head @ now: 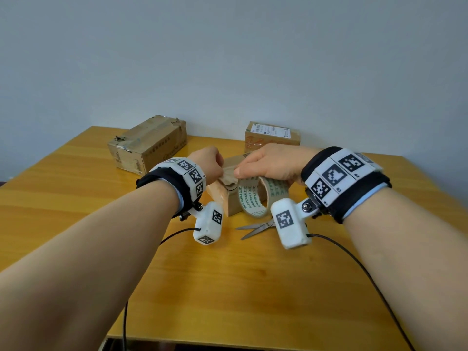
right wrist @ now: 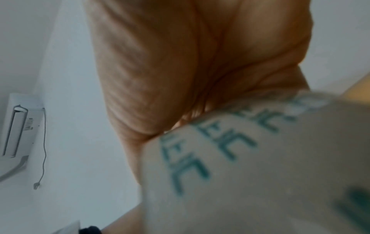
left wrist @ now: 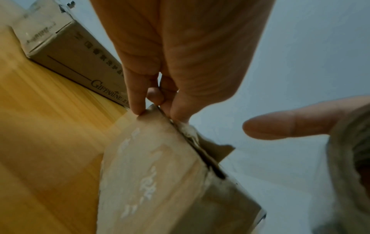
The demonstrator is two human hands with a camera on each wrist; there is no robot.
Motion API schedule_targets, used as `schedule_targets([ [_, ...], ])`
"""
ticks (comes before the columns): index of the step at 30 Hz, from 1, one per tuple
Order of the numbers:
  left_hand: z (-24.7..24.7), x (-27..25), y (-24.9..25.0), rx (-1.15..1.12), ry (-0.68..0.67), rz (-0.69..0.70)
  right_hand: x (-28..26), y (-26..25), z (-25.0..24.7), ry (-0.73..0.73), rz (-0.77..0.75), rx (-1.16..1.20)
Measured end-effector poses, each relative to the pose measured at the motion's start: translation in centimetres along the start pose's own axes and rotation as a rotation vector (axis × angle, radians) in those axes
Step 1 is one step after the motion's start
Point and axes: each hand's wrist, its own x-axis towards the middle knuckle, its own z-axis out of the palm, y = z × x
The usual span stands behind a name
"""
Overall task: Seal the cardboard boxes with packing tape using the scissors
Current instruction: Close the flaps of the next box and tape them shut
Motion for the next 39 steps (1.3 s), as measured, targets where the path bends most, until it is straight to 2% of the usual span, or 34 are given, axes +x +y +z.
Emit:
schedule_targets([
  [4, 0.8, -0.6, -0.1, 0.091, 0.087, 0.023, 0.2, 0.3, 0.3, 0.02, 0.006, 0.062],
  [6, 0.7, -0.8, -0.1, 0.162, 0.159, 0.095, 0.2, 0.4, 0.3, 0.018, 0.006, 0.081],
  [7, 0.6, -0.9, 0.0, 0.179, 0.15, 0.152, 0.2, 0.4, 0.3, 0.02, 0.009, 0.103],
  [9, 0.3, -0.9, 0.3, 0.21, 0.032, 0.283, 0.1, 0.3, 0.3, 0.02, 0.015, 0.154],
  [11, 0.3, -1.2, 0.6, 0.258, -0.041, 0.354, 0.0, 0.1, 0.3, 0.012, 0.02, 0.174],
  [14, -0.4, -1.6, 0.2, 0.166, -0.035, 0.327, 0.2, 0.3, 0.4, 0.015, 0.033, 0.22],
  [22, -1.1, -3.4, -1.0, 0.065, -0.199, 0.31, 0.7, 0.7, 0.6, 0.032, 0.065, 0.453],
  [32, -0.3, -3.2, -1.3, -0.015, -0.152, 0.294, 1.1, 0.7, 0.7, 0.085, 0.078, 0.501],
  [39, 0.8, -3.3, -1.2, 0.009, -0.046, 0.317, 1.4, 0.8, 0.5, 0.094, 0.077, 0.509],
])
